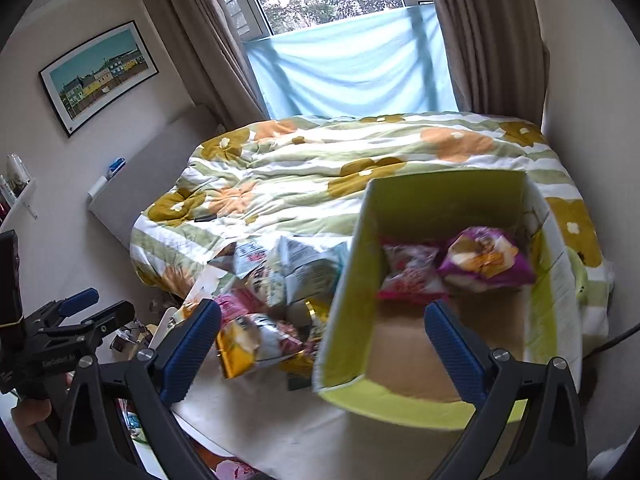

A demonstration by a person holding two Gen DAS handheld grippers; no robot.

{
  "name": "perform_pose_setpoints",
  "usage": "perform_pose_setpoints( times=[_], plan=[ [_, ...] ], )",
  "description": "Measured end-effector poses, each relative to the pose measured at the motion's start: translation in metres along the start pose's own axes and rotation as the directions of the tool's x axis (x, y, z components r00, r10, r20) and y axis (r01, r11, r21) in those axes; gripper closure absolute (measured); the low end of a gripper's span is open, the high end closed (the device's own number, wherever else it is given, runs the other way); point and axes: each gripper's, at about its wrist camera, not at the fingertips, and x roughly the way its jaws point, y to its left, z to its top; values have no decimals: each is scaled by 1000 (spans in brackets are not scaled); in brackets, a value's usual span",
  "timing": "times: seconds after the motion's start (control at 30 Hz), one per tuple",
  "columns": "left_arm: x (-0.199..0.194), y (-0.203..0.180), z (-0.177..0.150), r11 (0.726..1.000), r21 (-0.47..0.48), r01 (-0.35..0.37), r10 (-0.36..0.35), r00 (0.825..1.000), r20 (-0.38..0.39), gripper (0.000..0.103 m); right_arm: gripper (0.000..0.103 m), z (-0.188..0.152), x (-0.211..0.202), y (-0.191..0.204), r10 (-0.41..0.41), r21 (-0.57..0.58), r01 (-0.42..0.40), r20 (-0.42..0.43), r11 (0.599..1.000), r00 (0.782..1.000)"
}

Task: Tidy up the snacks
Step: 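Grasp the blue-lettered Spongy bag with the left tool while the right tool moves toward the yellow-silver chip bag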

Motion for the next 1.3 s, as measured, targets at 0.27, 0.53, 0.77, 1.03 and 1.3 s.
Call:
perform_pose_setpoints(
  times=[0.27,0.53,0.77,1.03,1.3],
  plan=[
    [19,82,-29,999,-34,31,-33,996,-79,1,2,-34,29,67,-39,38,40,-38,998,999],
    [64,128,-58,994,-22,106,-109,974,-198,1,2,-68,66,105,-53,187,68,-84,980,995],
    [116,130,-81,990,-25,142,-142,939,-313,1,2,-89,97,112,-36,361,77,-119,930,992],
    [161,126,-99,993,-67,95,-114,911,-397,1,2,-90,131,93,-29,430,101,-172,897,985],
    [193,121,-107,997,-66,36,-63,883,-465,13,2,-85,169,67,42,510,71,-207,857,977]
  ],
)
